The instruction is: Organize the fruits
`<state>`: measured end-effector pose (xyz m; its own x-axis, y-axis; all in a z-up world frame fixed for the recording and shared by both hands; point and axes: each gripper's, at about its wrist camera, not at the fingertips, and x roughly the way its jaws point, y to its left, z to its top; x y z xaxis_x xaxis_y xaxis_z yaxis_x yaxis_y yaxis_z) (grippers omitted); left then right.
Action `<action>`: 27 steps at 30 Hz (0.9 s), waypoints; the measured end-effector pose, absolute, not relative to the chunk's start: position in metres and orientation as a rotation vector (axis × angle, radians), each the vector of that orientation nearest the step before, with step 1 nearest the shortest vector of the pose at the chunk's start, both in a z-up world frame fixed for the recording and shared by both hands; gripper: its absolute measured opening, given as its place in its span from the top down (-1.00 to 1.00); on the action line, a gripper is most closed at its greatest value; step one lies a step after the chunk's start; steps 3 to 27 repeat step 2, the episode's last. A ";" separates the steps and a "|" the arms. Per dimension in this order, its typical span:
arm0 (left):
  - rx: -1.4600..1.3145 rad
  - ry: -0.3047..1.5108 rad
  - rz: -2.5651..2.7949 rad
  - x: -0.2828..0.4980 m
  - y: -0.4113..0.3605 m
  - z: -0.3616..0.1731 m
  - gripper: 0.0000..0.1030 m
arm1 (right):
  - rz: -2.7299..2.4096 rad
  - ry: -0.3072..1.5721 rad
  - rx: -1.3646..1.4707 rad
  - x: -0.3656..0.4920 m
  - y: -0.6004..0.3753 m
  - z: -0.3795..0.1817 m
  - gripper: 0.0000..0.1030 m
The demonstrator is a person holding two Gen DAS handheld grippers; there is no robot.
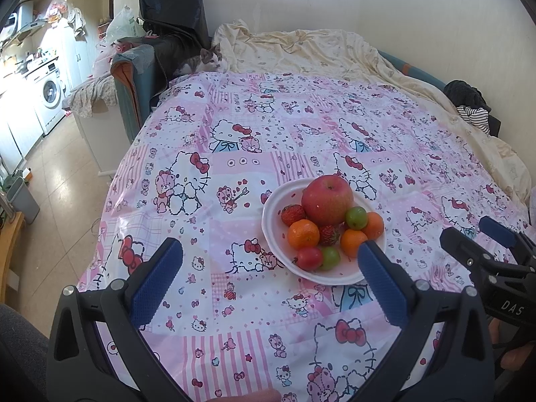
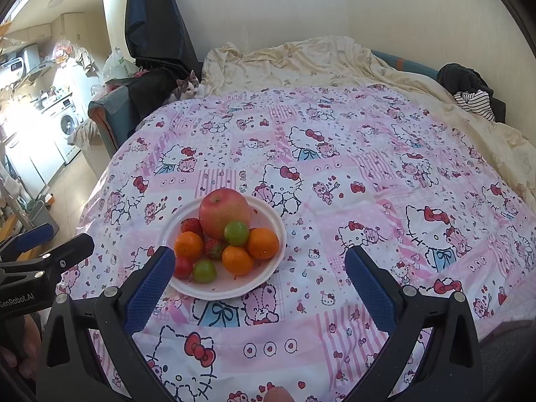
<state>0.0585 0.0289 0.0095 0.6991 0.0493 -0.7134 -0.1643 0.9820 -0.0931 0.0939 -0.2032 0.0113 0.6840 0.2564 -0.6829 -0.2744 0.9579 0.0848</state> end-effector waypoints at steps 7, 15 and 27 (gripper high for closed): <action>-0.152 0.790 0.121 0.058 0.029 0.009 -1.00 | 0.299 0.761 -0.025 0.094 -0.203 0.011 -1.00; -0.152 0.790 0.121 0.058 0.029 0.009 -1.00 | 0.299 0.761 -0.025 0.094 -0.203 0.011 -1.00; -0.152 0.790 0.121 0.058 0.029 0.009 -1.00 | 0.299 0.761 -0.025 0.094 -0.203 0.011 -1.00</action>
